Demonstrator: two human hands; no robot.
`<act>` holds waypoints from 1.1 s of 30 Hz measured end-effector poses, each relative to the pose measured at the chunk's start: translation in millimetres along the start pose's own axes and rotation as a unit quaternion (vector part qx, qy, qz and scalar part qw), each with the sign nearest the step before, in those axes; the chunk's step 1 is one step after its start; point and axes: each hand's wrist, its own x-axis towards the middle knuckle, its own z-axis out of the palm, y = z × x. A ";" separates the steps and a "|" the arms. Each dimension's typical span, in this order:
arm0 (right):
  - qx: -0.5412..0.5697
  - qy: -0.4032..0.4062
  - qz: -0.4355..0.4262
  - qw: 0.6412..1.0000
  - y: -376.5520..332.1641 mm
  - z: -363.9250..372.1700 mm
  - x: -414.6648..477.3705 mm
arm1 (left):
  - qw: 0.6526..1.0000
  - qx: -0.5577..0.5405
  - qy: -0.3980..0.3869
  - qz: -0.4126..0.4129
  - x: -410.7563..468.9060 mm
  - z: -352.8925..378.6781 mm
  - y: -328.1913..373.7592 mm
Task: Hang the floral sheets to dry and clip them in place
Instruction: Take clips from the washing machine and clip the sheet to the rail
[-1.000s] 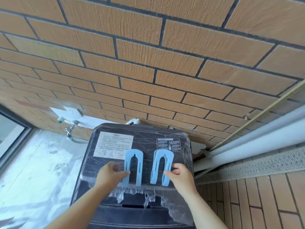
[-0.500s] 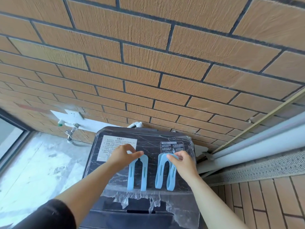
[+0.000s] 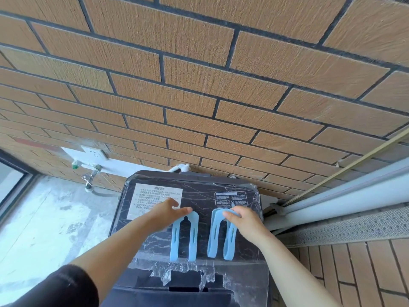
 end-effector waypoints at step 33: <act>-0.088 0.238 -0.204 0.946 18.5 7.5 -41.5 | 0.892 0.069 0.286 0.345 -47.0 1.7 -25.5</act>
